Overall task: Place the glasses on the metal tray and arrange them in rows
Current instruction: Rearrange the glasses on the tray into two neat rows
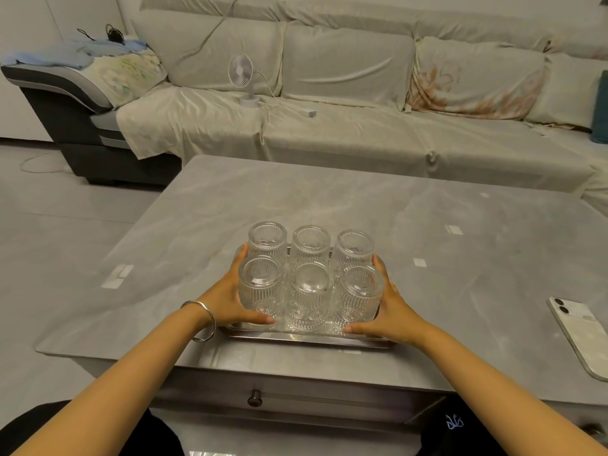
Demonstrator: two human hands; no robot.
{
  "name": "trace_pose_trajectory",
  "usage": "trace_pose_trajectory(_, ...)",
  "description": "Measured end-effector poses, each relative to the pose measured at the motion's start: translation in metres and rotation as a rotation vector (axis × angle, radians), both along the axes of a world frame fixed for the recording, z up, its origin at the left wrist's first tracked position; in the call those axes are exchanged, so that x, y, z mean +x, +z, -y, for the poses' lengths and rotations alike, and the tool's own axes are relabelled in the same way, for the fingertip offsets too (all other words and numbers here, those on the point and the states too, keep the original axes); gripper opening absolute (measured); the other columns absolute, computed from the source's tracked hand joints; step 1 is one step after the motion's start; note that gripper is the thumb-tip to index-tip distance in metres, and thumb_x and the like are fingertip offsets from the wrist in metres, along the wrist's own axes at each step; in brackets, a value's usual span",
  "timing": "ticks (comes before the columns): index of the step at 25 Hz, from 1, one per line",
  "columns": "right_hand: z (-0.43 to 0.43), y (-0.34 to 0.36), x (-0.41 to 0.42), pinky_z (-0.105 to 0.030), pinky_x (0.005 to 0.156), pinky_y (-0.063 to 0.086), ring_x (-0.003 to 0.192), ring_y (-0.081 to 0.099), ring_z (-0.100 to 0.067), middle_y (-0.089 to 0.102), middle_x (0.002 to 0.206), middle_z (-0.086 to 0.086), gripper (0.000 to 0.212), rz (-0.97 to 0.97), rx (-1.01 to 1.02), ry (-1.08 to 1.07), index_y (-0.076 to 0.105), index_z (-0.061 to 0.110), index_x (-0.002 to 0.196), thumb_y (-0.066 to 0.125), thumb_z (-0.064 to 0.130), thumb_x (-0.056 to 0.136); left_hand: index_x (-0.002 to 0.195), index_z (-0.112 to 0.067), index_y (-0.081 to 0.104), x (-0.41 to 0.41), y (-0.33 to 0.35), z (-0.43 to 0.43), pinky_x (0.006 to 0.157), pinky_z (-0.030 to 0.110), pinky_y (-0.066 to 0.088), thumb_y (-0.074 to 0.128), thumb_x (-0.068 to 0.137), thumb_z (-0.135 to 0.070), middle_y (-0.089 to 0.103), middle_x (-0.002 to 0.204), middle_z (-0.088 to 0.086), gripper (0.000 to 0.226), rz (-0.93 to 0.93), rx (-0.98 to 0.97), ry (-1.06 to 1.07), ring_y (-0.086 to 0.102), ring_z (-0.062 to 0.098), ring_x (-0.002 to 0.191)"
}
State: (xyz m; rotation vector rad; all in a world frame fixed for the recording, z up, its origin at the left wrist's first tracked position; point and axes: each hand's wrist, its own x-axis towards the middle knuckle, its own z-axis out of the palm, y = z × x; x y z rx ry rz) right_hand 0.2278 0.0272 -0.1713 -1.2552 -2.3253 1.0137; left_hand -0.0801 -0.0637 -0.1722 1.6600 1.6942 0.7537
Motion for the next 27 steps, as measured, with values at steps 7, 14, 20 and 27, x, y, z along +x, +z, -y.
trace_pose_trajectory(7, 0.000, -0.003, -0.002, -0.051, 0.117, 0.021, 0.148, 0.009, -0.021, -0.006, 0.161, 0.012, 0.146, 0.016, 0.001, -0.033, -0.017, 0.037, 0.147, 0.082, 0.066, 0.044, 0.142, -0.035, -0.017, -0.002, 0.001, -0.006, 0.108, 0.025, 0.026, 0.082, 0.040, -0.059, -0.001, 0.157, -0.010, 0.144, -0.010, 0.004, -0.022, 0.022, 0.011, 0.139)
trace_pose_trajectory(14, 0.000, -0.005, -0.003, -0.051, 0.117, 0.021, 0.148, 0.010, -0.022, -0.003, 0.161, 0.011, 0.145, 0.009, 0.014, -0.052, -0.016, 0.036, 0.147, 0.083, 0.064, 0.045, 0.142, -0.035, -0.017, -0.002, -0.001, -0.004, 0.109, 0.026, 0.026, 0.083, 0.042, -0.057, -0.003, 0.158, -0.008, 0.143, -0.006, 0.024, -0.024, 0.021, 0.012, 0.140)
trace_pose_trajectory(20, 0.010, 0.018, 0.000, -0.036, 0.116, 0.018, 0.144, 0.011, -0.007, -0.002, 0.160, 0.010, 0.136, -0.084, 0.084, -0.049, -0.025, 0.058, 0.134, 0.077, 0.070, 0.045, 0.136, -0.049, -0.018, -0.003, 0.027, 0.011, 0.108, 0.030, 0.019, 0.080, 0.041, -0.061, -0.001, 0.151, -0.022, 0.137, -0.005, 0.124, 0.081, 0.010, 0.004, 0.136)
trace_pose_trajectory(27, 0.019, 0.047, -0.009, -0.040, 0.119, -0.004, 0.146, -0.008, -0.011, -0.001, 0.156, 0.014, 0.087, 0.342, 0.642, 0.291, 0.005, 0.051, 0.139, 0.066, 0.050, 0.078, 0.130, -0.057, -0.017, 0.036, 0.049, 0.007, 0.113, 0.057, 0.002, 0.033, 0.068, -0.080, -0.019, 0.149, -0.012, 0.082, -0.846, 0.318, -0.212, -0.015, 0.028, 0.142)
